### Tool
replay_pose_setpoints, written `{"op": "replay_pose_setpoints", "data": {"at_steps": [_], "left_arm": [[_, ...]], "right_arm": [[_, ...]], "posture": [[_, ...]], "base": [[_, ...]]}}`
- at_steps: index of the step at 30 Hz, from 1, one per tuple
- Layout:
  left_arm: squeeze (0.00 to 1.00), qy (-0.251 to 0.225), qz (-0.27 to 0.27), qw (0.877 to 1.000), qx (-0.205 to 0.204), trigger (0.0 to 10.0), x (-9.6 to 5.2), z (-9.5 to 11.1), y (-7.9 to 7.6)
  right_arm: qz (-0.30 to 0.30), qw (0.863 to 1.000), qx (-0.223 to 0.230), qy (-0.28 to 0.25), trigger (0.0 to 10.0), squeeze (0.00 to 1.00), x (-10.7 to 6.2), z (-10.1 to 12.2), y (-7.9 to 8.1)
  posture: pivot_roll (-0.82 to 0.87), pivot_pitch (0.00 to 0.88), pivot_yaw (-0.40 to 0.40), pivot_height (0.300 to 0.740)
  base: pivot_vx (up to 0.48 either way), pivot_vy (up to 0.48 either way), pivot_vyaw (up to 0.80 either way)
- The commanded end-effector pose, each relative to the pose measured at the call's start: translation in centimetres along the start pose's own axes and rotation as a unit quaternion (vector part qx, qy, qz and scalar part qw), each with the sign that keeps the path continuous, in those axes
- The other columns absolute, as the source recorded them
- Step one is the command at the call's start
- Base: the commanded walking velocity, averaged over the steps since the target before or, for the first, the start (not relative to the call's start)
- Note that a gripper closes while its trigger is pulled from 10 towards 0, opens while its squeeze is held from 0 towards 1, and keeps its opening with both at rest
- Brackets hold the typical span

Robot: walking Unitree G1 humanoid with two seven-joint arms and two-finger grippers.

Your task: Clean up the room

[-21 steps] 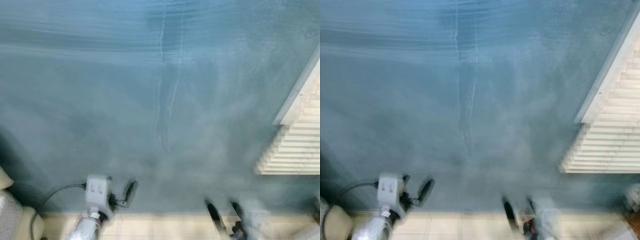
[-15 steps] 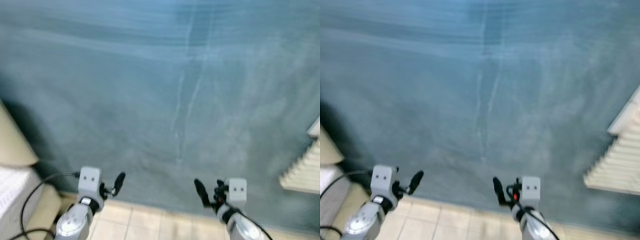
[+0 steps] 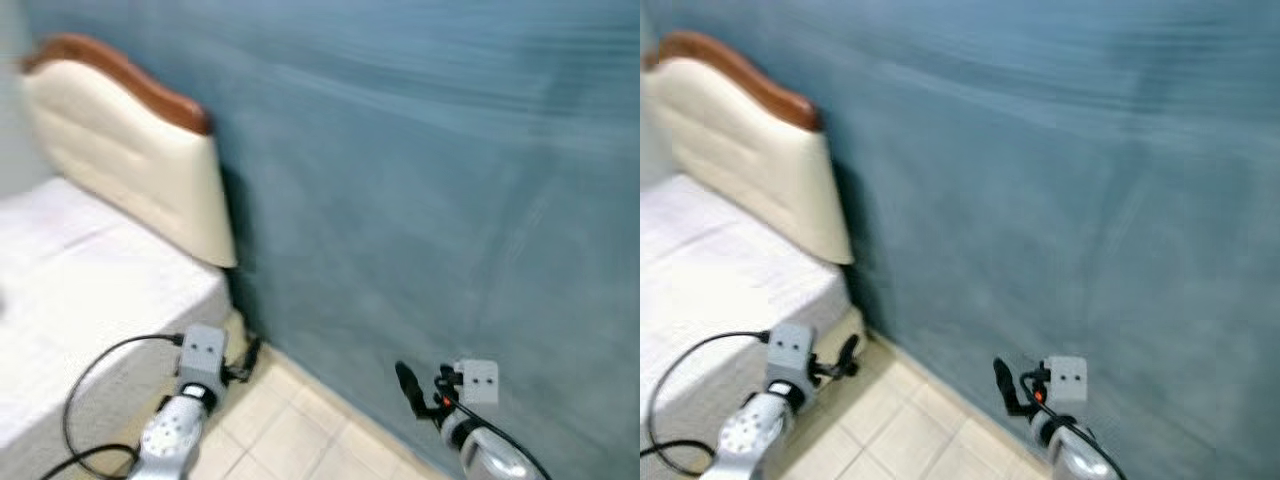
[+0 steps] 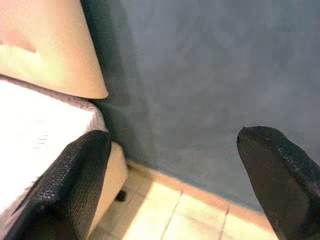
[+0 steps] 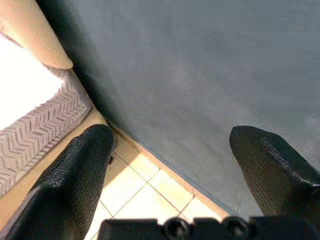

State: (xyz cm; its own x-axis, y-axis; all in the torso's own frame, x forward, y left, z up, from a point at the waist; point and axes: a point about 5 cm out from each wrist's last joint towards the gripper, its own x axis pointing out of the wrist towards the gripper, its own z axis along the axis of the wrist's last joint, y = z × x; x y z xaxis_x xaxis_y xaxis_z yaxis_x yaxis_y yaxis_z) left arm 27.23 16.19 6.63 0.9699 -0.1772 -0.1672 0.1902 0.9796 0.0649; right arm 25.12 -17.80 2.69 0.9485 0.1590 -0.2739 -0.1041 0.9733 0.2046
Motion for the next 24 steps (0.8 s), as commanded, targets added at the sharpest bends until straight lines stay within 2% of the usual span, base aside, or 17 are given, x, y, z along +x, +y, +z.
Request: {"op": "replay_pose_setpoints", "data": {"at_steps": [1,5,8,10,11,12,13,15,17,19,20,23,24], "left_arm": [[0.0,-0.008,0.008,1.0,-0.012,10.0,-0.1,0.4,0.7],[0.0,0.0,0.011,1.0,-0.002,10.0,-0.4,0.0,0.0],[0.0,0.007,0.043,0.999,0.005,10.0,-0.6,0.0,1.3],[0.0,0.006,0.044,0.999,0.003,10.0,-0.6,0.1,1.3],[0.43,0.007,0.046,0.999,0.003,10.0,-0.6,0.0,1.3],[1.0,0.005,0.042,0.999,-0.011,10.0,-0.7,0.0,1.3],[1.0,0.008,0.055,0.998,0.013,10.0,-0.7,0.1,1.5],[1.0,0.013,0.06,0.998,0.016,10.0,-0.8,0.0,1.6],[1.0,0.023,0.049,0.999,0.0,10.0,-0.8,-0.3,1.4],[1.0,0.023,0.043,0.999,0.019,10.0,-0.4,-0.2,1.1],[0.0,0.017,0.044,0.998,0.034,10.0,-0.4,0.0,1.1],[0.0,0.015,0.044,0.998,0.041,10.0,-0.4,0.0,1.2],[0.0,-0.004,0.034,0.998,0.048,10.0,-0.6,0.3,1.1]], "right_arm": [[0.004,1.0,0.004,-0.004,10.0,0.0,0.3,0.3,0.1],[0.011,1.0,0.009,-0.01,10.0,0.0,0.8,0.8,-0.2],[0.03,1.0,0.006,0.0,10.0,0.0,1.0,0.4,0.4],[0.035,0.999,0.005,0.001,10.0,0.0,1.0,0.3,0.5],[0.037,0.999,0.003,0.001,10.0,0.0,1.0,0.4,0.5],[0.04,0.999,0.002,-0.005,10.0,0.0,1.0,0.5,0.6],[0.04,0.999,0.003,-0.024,10.0,1.0,0.9,0.9,0.7],[0.034,0.999,0.0,-0.037,10.0,1.0,0.8,1.3,0.4],[0.031,0.999,0.003,-0.037,10.0,1.0,0.8,1.2,0.2],[0.039,0.999,0.003,-0.038,10.0,1.0,0.8,1.2,0.4],[0.044,0.998,0.001,-0.037,10.0,1.0,0.8,1.1,0.6],[0.051,0.998,0.006,-0.032,10.0,1.0,0.7,0.6,0.7],[0.054,0.998,0.008,-0.027,10.0,1.0,0.5,0.3,0.8]], "posture": [[0.04,0.0,-0.023,0.74],[0.05,0.0,-0.034,0.74],[0.06,0.0,-0.046,0.74],[0.07,0.0,-0.055,0.74],[0.08,0.0,-0.06,0.74],[0.08,0.0,-0.062,0.74],[0.08,0.0,-0.061,0.74],[0.08,0.0,-0.06,0.74],[0.08,0.0,-0.059,0.74],[0.08,0.0,-0.061,0.74],[0.08,0.0,-0.061,0.74],[0.08,0.0,-0.059,0.74],[0.08,0.0,-0.056,0.74]], "base": [[0.0,0.0,0.56],[0.0,0.394,0.56],[0.0,0.0,0.56],[0.0,0.0,0.56],[0.0,0.0,0.56],[0.0,0.0,0.56],[0.0,0.0,0.55],[0.0,0.0,0.54],[0.0,0.0,0.54],[0.0,0.0,0.54],[0.0,0.0,0.54],[0.0,0.0,0.54],[0.0,0.0,0.54]]}}
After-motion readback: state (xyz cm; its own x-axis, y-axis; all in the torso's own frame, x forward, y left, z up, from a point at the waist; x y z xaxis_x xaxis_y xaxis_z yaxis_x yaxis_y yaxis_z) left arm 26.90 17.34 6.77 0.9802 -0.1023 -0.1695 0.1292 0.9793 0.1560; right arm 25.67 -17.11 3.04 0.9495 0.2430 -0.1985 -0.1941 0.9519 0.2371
